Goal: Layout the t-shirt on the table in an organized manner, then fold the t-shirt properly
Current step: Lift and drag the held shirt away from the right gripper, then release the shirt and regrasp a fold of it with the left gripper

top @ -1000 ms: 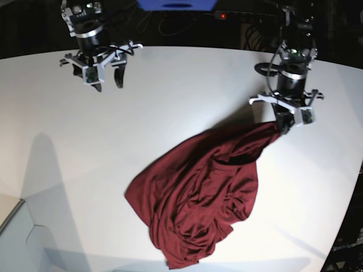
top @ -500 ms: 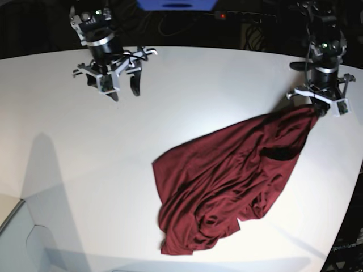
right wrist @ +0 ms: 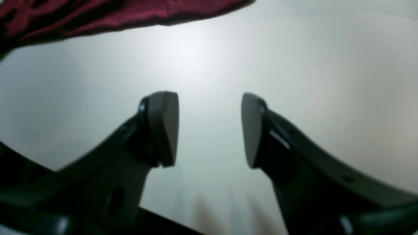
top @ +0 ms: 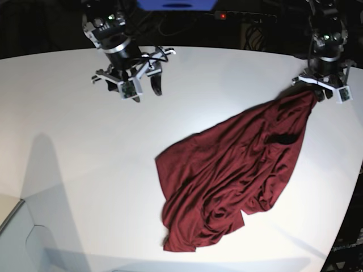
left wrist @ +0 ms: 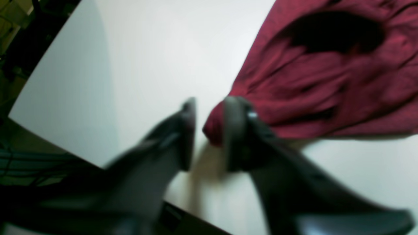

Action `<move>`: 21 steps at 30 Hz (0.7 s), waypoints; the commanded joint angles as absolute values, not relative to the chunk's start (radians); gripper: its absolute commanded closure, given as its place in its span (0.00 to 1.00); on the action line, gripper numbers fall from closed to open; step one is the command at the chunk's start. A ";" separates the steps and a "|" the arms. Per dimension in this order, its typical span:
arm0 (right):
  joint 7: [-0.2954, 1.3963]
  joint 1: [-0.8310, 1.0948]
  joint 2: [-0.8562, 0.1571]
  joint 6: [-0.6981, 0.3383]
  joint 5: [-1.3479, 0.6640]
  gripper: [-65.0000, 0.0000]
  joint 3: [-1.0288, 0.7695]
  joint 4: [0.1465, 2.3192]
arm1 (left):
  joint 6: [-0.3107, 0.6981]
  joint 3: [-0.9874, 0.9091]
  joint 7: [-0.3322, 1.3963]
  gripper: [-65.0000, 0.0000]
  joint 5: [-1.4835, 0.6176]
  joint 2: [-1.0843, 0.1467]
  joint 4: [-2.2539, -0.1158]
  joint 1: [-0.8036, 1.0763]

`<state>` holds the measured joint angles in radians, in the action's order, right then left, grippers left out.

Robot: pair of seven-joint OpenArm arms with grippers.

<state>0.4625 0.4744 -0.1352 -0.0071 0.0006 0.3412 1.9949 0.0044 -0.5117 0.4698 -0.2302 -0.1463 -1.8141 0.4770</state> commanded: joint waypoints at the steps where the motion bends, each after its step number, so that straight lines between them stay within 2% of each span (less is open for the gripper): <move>1: 0.441 0.478 -0.136 -0.013 0.001 0.52 0.341 2.011 | -0.001 -0.535 0.446 0.66 -0.228 -0.157 -1.834 0.481; 4: 0.443 0.483 -0.137 -0.013 0.001 0.52 0.341 2.011 | -0.001 -0.549 0.444 0.55 -0.229 -0.139 -1.836 0.472; 13: 0.443 0.515 -0.137 -0.013 0.001 0.52 0.341 2.011 | -0.001 -0.475 0.453 0.55 -0.229 -0.110 -1.886 0.367; 21: 0.443 0.547 -0.139 -0.013 0.002 0.52 0.337 2.011 | -0.010 -0.380 0.453 0.55 -0.228 -0.070 -1.693 0.189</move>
